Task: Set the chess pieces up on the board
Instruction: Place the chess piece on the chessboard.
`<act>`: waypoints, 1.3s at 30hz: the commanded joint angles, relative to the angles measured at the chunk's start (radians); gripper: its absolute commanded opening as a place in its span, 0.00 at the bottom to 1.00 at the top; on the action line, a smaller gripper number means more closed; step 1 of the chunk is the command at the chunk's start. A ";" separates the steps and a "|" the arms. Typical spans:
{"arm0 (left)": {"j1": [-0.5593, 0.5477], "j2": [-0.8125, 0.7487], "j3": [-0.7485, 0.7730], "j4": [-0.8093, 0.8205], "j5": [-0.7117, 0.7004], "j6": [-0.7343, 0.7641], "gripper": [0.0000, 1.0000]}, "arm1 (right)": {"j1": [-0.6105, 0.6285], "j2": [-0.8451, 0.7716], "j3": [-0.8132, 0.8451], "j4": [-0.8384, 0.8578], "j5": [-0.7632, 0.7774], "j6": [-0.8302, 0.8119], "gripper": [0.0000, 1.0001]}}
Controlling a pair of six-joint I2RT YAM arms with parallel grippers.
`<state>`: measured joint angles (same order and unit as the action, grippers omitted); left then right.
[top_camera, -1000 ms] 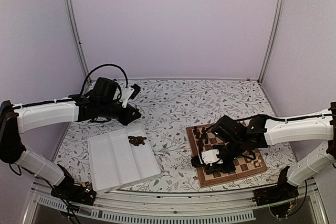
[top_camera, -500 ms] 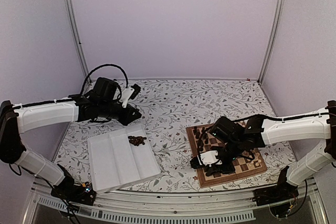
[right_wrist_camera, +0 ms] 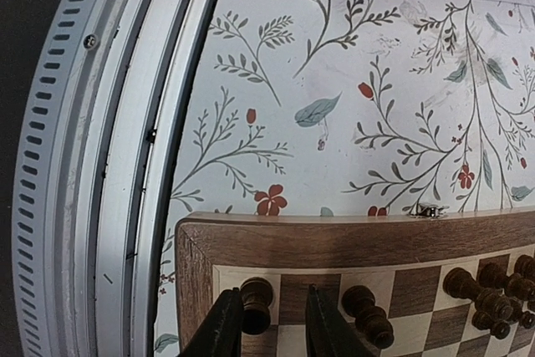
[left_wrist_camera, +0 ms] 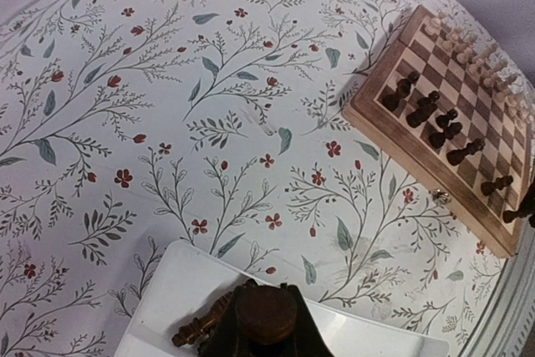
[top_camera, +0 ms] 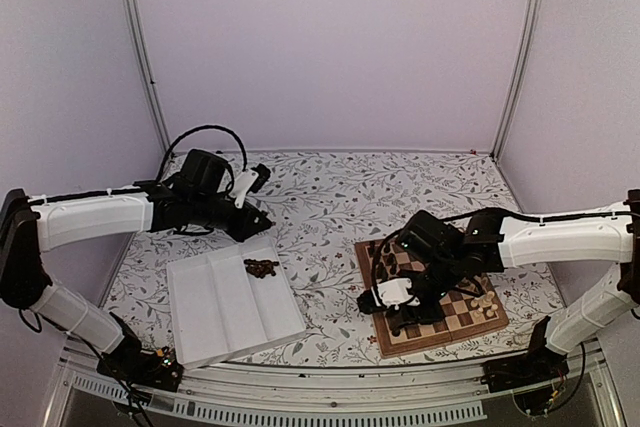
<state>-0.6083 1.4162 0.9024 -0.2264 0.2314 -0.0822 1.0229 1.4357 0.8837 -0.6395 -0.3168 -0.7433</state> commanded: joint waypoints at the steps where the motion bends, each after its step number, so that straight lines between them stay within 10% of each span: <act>1: 0.013 0.014 0.007 -0.008 0.035 -0.008 0.02 | 0.009 0.012 0.029 -0.041 -0.021 -0.007 0.29; 22: -0.168 0.287 0.191 -0.130 0.714 -0.007 0.04 | -0.024 0.102 0.441 0.064 0.127 -0.125 0.45; 39: -0.229 0.368 0.285 -0.201 0.820 0.008 0.06 | 0.128 0.219 0.475 0.060 0.255 -0.230 0.41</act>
<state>-0.8223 1.7668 1.1603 -0.4099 1.0199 -0.0853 1.1194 1.6348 1.3342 -0.5804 -0.1032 -0.9447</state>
